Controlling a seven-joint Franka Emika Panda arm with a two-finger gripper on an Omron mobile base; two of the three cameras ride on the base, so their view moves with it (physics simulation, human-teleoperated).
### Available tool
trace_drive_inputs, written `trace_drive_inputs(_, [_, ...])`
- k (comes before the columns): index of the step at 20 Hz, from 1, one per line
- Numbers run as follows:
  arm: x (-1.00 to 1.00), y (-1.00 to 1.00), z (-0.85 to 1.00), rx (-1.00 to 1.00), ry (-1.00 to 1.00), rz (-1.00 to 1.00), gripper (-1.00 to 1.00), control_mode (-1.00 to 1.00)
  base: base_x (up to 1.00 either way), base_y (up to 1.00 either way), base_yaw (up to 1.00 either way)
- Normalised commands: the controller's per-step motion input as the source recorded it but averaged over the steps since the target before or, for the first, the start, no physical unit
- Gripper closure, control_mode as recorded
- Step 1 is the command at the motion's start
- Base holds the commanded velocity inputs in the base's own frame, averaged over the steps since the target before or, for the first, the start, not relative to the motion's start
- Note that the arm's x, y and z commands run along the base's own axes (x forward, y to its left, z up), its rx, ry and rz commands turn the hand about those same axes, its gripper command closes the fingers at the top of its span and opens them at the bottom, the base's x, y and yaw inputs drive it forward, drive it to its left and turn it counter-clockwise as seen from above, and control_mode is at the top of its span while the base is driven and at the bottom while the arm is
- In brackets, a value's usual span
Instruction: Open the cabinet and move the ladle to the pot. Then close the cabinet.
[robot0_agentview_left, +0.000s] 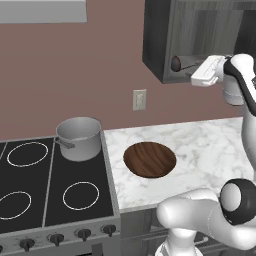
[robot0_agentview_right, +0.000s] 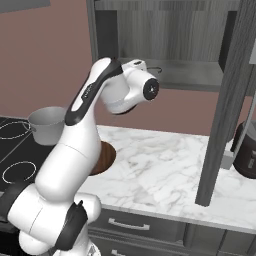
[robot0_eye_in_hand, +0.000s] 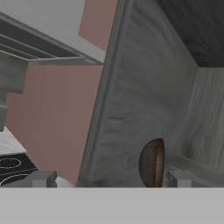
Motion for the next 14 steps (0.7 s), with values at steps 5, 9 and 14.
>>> trace_drive_inputs(5, [0.17, -0.03, -0.03, 0.0, 0.0, 0.01, -1.0, -1.0, 0.0, 0.0, 0.0])
trace_drive_inputs(9, [0.22, -0.01, -0.07, 0.0, 0.01, 0.01, -1.0, -1.0, 0.0, 0.0, 0.0])
trace_drive_inputs(14, [0.26, 0.0, -0.13, 0.0, 0.03, 0.01, -1.0, -1.0, 0.0, 0.0, 0.0])
